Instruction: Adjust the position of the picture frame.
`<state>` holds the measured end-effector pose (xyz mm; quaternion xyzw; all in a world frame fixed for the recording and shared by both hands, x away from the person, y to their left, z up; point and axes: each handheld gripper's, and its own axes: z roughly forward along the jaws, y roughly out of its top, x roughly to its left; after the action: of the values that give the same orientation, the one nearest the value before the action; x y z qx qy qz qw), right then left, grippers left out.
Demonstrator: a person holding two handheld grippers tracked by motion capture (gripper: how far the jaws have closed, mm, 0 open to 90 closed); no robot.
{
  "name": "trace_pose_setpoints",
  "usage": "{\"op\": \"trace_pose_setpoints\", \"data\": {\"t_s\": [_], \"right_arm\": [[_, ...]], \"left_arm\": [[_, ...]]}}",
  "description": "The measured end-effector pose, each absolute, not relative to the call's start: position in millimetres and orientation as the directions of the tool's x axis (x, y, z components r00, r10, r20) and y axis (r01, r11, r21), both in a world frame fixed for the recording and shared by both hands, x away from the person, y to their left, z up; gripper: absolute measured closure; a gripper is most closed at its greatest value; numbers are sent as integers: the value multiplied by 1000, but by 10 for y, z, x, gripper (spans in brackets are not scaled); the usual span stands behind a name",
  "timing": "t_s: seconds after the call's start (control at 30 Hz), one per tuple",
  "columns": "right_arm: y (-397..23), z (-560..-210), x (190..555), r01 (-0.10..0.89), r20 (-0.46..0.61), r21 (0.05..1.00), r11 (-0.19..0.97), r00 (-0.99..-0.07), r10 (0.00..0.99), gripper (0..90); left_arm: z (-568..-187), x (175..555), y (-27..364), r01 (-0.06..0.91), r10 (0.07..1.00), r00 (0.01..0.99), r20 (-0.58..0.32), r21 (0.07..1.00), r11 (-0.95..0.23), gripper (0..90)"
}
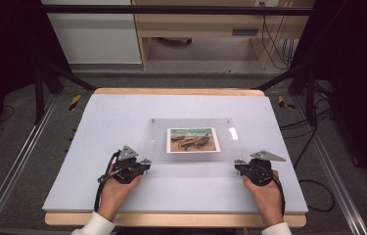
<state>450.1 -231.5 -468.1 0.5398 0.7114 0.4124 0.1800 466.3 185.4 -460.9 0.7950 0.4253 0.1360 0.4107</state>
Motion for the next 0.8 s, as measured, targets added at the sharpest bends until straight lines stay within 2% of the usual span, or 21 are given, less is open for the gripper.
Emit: {"op": "trace_pose_setpoints", "data": {"t_s": [0.6,0.8], "right_arm": [[-2310,-4680,4501,621,188,780,78,-352,917,817],[-2306,-4682,4501,620,190,780,79,-355,915,790]], "left_arm": [[-4615,4679,1858,570,782,609,-132,758,-316,838],[-4623,4679,1861,569,782,610,-131,759,-317,833]]}}
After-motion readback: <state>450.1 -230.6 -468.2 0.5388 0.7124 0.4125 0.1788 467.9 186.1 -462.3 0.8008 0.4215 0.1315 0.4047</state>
